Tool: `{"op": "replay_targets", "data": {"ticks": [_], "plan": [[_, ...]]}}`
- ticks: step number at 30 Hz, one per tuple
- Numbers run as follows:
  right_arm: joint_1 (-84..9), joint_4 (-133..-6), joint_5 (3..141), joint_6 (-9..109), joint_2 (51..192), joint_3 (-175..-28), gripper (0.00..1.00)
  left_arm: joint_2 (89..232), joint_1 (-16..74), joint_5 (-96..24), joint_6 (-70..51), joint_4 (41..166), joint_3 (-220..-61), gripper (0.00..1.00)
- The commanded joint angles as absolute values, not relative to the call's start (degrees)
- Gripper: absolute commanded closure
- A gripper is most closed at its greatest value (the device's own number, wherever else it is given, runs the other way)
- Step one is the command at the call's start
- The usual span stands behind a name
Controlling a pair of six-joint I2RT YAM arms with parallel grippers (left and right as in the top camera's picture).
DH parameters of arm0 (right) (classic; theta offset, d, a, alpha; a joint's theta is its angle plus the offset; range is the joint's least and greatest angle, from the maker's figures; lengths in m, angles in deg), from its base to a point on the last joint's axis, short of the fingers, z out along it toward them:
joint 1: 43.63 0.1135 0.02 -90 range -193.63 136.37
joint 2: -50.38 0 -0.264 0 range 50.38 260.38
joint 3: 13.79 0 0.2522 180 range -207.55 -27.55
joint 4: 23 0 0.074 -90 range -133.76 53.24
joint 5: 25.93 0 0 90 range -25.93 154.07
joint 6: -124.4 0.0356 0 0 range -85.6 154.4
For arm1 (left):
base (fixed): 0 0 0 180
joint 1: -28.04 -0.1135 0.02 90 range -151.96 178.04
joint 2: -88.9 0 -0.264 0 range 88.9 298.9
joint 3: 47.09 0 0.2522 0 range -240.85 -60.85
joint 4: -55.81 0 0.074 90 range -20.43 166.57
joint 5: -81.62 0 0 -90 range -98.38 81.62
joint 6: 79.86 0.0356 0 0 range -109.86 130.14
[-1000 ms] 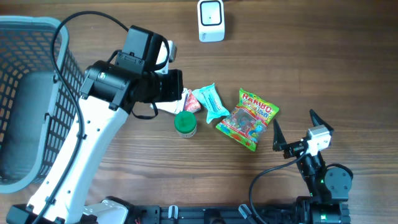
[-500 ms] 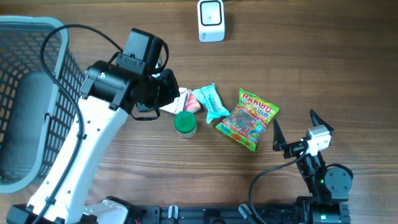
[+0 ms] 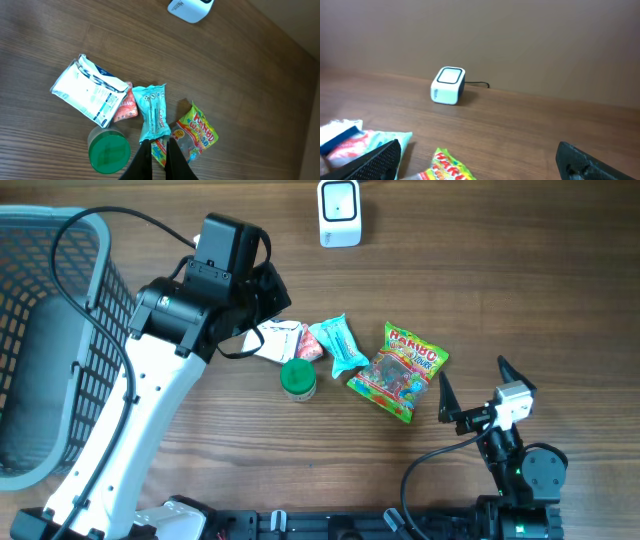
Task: Scan the item barcode
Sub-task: 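Retract left arm toward basket and move right arm forward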
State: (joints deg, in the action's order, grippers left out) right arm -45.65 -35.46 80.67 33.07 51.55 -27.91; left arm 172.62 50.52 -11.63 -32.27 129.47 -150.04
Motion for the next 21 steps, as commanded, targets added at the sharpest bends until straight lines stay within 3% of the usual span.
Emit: {"op": "replay_targets", "data": {"ticks": [1,4,8,10,14,17,21], "plan": [[-45.41,-34.91,86.07,53.95,51.28,-27.85,0.0,172.05,50.36,-11.52,-32.9,129.2,-150.12,0.96],[-45.41,-34.74,101.02,77.77,51.28,-27.85,0.0,172.05,50.36,-11.48,-32.16,128.59,-150.12,0.96],[-45.41,-33.32,115.62,94.8,51.28,-27.87,0.0,171.22,50.45,-7.5,-25.27,118.54,-150.12,0.96],[-45.41,-31.68,120.56,91.87,51.28,-28.68,0.0,169.32,50.47,-3.87,-24.51,111.78,-150.12,0.96],[-45.41,-42.43,117.98,84.22,51.37,-35.93,0.01,161.87,50.47,3.47,-22.41,100.92,-150.12,0.96],[-45.41,-68.22,104.82,70.73,54.28,-48.22,0.0,152.71,50.47,11.82,-15.7,95.83,-150.12,0.96],[-45.41,-86.84,86.79,66.95,65.25,-63.93,0.01,144.88,50.47,20.48,-9.49,93.88,-150.12,0.94]]}}
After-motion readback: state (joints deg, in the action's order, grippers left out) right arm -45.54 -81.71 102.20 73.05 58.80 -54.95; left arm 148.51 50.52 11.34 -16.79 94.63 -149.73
